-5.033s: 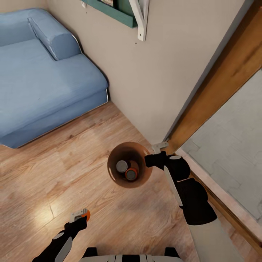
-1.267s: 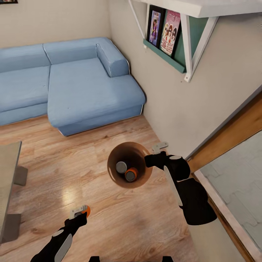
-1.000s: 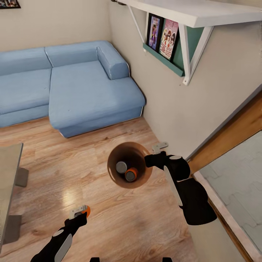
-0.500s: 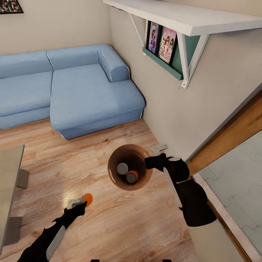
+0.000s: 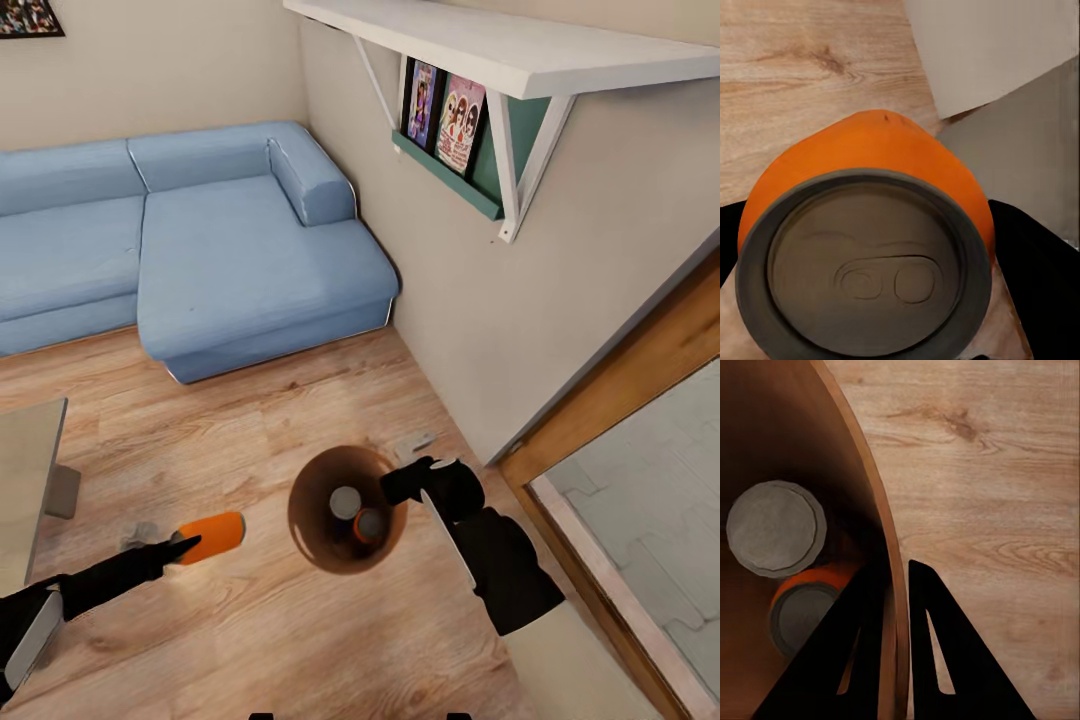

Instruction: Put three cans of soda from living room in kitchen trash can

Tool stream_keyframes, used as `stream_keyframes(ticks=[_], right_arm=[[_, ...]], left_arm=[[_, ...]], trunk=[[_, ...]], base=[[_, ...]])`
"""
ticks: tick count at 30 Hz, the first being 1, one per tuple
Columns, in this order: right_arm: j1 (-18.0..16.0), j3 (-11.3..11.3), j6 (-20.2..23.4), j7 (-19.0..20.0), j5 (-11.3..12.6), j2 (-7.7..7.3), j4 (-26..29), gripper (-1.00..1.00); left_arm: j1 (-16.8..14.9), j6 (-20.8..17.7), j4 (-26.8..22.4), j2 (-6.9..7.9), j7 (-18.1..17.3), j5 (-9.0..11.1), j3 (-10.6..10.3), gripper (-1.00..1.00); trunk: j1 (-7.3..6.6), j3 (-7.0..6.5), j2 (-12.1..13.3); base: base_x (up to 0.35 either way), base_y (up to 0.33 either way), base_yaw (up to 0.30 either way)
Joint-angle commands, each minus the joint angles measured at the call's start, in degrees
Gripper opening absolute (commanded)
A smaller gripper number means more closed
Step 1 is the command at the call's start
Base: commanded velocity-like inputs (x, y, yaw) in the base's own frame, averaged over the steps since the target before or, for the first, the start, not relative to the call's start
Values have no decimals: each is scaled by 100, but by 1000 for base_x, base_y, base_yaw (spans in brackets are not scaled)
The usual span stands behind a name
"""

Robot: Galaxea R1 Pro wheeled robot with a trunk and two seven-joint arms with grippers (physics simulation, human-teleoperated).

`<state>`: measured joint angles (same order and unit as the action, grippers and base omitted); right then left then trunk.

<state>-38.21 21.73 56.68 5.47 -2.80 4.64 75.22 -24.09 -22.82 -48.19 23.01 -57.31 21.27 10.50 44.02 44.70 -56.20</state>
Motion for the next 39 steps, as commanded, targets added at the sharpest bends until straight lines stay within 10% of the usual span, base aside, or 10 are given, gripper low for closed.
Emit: stream_keyframes(ticks=[1, 24, 39], right_arm=[[-2, 1, -1, 35, 96, 2, -21, -100], [-2, 7, -517, 33, 86, 2, -658, -100], [-2, 20, -533, 33, 86, 2, -919, -100]], left_arm=[[1, -44, -37, 53, -168, -13, 11, -100], [1, -700, -310, 426, -1783, 7, -3, -100], [1, -721, -348, -67, -1809, 1, -122, -100]], trunk=[[0, 0, 0], [0, 0, 0], [0, 0, 0]], base=[[0, 0, 0], [0, 0, 0], [0, 0, 0]])
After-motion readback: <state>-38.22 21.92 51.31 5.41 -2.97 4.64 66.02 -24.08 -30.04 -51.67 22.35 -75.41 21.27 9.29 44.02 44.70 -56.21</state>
